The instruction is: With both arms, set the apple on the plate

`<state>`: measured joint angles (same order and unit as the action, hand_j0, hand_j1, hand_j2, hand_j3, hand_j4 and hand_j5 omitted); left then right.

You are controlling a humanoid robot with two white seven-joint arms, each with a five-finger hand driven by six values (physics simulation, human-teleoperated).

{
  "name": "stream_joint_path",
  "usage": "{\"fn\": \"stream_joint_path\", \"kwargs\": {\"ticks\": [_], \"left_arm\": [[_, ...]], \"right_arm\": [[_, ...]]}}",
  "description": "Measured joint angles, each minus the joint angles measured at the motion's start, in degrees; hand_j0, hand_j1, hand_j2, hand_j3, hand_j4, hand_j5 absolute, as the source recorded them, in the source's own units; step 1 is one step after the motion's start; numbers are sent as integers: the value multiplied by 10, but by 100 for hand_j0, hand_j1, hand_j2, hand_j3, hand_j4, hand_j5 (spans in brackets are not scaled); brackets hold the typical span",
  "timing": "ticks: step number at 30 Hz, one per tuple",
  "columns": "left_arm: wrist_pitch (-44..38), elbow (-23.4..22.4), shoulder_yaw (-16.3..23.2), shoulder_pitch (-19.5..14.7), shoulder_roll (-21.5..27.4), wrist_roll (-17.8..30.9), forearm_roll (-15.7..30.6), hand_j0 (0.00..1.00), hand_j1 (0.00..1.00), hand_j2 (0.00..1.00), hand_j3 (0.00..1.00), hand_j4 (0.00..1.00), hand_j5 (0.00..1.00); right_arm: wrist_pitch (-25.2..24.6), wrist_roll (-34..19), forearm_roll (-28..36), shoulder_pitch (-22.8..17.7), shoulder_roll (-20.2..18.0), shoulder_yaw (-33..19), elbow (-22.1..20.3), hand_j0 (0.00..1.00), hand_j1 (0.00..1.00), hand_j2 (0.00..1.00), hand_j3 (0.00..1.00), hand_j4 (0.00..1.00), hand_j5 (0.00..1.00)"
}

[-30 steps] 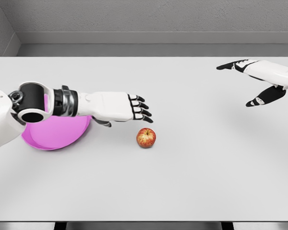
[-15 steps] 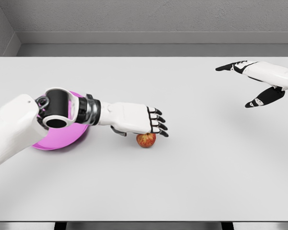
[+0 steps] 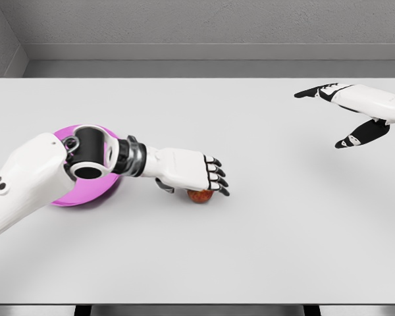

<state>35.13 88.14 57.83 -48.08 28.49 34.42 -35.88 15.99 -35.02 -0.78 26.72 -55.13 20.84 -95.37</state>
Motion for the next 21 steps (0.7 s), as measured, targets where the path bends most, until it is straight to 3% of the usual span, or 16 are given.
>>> {"fn": "stream_joint_path", "kwargs": {"ticks": [7,14,21], "left_arm": [[0,1,4,-3,-3,5,-15,91,91,91,91,91,91],[0,4,5,-2,-3,6,-34,74,74,74,74,74,74],[-1,10,5,0,-2,6,-46,73,73,73,73,73,73]], "right_arm": [[0,0,0,0,0,0,0,100,100,100,100,100,100],[0,0,0,0,0,4,-1,100,100,100,100,100,100],[0,0,0,1,1,5,-1,100,100,100,100,100,100]]}}
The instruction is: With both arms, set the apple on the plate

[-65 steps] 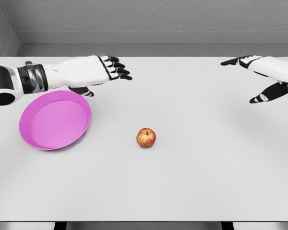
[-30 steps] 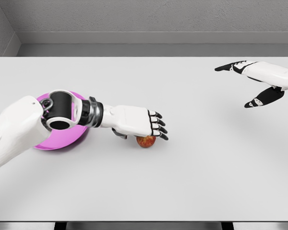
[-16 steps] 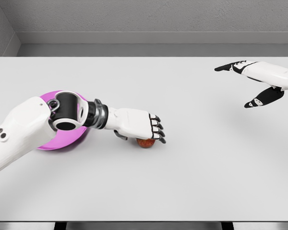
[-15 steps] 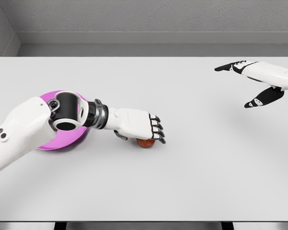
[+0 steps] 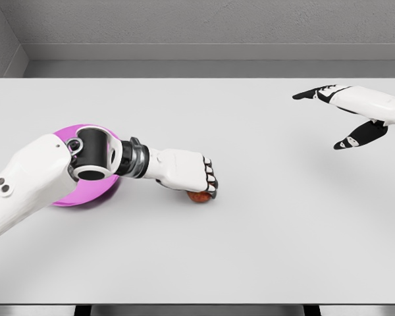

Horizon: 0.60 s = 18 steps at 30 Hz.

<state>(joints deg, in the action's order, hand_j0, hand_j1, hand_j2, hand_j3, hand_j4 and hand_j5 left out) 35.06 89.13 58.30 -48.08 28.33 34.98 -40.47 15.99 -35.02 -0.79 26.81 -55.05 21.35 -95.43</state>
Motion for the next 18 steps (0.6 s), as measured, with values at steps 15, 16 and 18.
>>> {"fn": "stream_joint_path", "kwargs": {"ticks": [15,16,18], "left_arm": [[-6,3,15,-1,1,-3,-11,36,36,36,36,36,36],[-7,2,15,-1,1,-3,-11,34,34,34,34,34,34],[-6,2,14,-2,1,-3,-14,35,35,35,35,35,35]], "right_arm": [[0,0,0,0,2,0,0,100,100,100,100,100,100],[0,0,0,0,3,0,0,100,100,100,100,100,100],[0,0,0,0,3,0,0,100,100,100,100,100,100]]}}
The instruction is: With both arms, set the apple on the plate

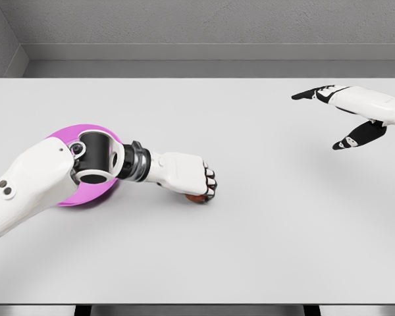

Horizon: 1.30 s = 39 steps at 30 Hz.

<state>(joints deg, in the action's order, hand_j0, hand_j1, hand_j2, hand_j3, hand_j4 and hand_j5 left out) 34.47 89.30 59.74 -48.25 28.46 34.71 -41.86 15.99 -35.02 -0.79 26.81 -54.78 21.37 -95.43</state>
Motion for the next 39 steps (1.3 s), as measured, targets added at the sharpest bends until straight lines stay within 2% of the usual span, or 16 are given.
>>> {"fn": "stream_joint_path", "kwargs": {"ticks": [4,9,17,20,23,27,31,33,34,36,37,39], "left_arm": [[5,-2,-5,-4,3,2,4,33,33,33,33,33,33],[6,-2,-31,-2,13,3,39,34,34,34,34,34,34],[7,-9,-151,8,72,3,137,33,33,33,33,33,33],[7,-40,-196,23,99,3,156,34,34,34,34,34,34],[7,-100,-233,27,116,3,162,34,34,34,34,34,34],[8,-153,-249,62,144,3,163,35,35,35,35,35,35],[8,-165,-253,85,165,4,163,36,36,36,36,36,36],[8,-166,-254,85,169,3,164,37,37,37,37,37,37],[8,-166,-255,85,170,3,165,45,45,45,45,45,45],[7,-162,-256,88,175,3,166,71,71,71,71,71,71],[7,-158,-257,92,178,3,167,98,98,98,98,98,98],[7,-151,-258,94,184,3,168,100,100,100,100,100,100]], "right_arm": [[0,0,0,0,0,0,-4,100,100,100,100,100,100],[0,0,0,-2,-2,-1,-8,100,100,100,100,100,100],[0,0,0,-4,-3,-1,-9,100,100,100,100,100,100],[0,0,0,-9,-4,-1,-9,100,100,100,100,100,100],[0,0,0,-14,-5,-3,-8,100,100,100,100,100,100],[0,0,0,-13,-6,-4,-9,100,100,100,100,100,100],[0,0,0,-13,-5,-5,-9,100,100,100,100,100,100],[0,0,0,-13,-4,-6,-10,100,100,100,100,100,100],[0,0,0,-12,-4,-6,-10,100,100,100,100,100,100],[0,0,0,-12,-3,-6,-10,100,100,100,100,100,100],[0,0,0,-13,-3,-6,-10,100,100,100,100,100,100],[0,0,0,-12,-3,-6,-10,100,100,100,100,100,100]]}}
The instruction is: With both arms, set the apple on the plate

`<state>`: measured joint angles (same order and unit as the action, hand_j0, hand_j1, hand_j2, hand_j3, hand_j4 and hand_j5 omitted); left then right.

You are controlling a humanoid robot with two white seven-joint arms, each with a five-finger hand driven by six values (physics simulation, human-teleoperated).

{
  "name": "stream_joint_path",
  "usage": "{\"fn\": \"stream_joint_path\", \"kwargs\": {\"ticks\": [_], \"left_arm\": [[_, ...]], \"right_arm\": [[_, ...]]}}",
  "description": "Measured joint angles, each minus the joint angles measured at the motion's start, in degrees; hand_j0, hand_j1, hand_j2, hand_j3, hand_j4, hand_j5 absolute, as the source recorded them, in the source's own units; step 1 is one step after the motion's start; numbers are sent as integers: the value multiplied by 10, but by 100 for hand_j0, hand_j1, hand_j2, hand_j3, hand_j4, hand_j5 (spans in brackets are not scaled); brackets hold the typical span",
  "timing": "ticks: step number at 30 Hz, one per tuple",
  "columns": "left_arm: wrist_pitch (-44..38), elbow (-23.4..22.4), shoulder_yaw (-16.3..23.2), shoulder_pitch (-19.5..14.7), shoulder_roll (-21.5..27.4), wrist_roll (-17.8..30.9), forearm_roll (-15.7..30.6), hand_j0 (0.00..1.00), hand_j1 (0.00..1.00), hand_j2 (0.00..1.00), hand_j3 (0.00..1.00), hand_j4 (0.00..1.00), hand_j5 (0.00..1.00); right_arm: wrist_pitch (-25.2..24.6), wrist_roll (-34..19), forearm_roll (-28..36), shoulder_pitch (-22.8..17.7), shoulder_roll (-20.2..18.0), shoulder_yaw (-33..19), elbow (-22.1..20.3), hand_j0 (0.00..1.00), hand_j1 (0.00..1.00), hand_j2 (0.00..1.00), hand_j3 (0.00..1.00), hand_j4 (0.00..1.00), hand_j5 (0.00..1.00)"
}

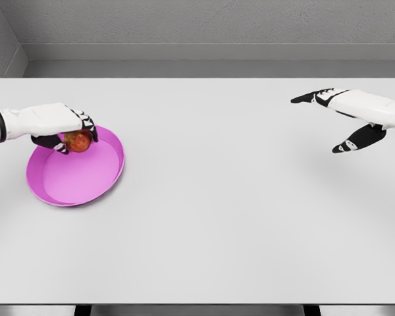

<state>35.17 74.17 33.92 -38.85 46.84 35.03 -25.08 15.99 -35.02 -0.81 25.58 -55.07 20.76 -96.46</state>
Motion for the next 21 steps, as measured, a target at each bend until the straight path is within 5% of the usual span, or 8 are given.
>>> {"fn": "stream_joint_path", "kwargs": {"ticks": [6,13,21], "left_arm": [[0,8,-9,2,9,0,7,100,100,100,100,100,100],[0,-59,-47,2,9,0,114,100,100,100,100,100,100],[0,-81,-60,11,12,0,132,100,100,100,100,100,100]], "right_arm": [[0,0,0,0,1,0,-3,100,100,100,100,100,100],[0,0,0,3,1,-1,-22,100,100,100,100,100,100],[0,0,0,3,1,-3,-31,100,100,100,100,100,100]]}}
